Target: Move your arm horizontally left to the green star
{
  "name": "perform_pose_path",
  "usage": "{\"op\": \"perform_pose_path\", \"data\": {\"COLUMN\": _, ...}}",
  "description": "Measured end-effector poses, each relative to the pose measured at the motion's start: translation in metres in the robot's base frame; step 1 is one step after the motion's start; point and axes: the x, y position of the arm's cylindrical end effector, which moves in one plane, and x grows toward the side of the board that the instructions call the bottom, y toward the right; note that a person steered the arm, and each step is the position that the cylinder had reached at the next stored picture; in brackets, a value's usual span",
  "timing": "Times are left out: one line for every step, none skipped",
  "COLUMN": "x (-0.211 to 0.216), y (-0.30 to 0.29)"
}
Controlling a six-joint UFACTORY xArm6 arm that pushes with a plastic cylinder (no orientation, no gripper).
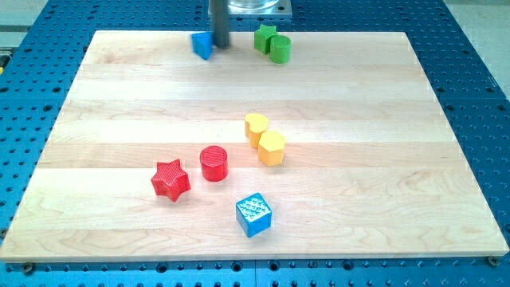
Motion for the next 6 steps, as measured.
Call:
{"op": "perform_pose_path", "data": {"x": -0.002, "y": -0.019}}
{"op": "perform_pose_path", "data": {"x": -0.009, "y": -0.013}}
{"op": "perform_pose_path", "data": {"x": -0.025, "y": 0.024}}
{"op": "perform_pose_path", "data": {"x": -0.001, "y": 0.056}}
{"op": "perform_pose_path", "data": {"x": 0.016, "y": 0.016}}
{"op": "perform_pose_path", "data": {"x": 0.032, "y": -0.060}}
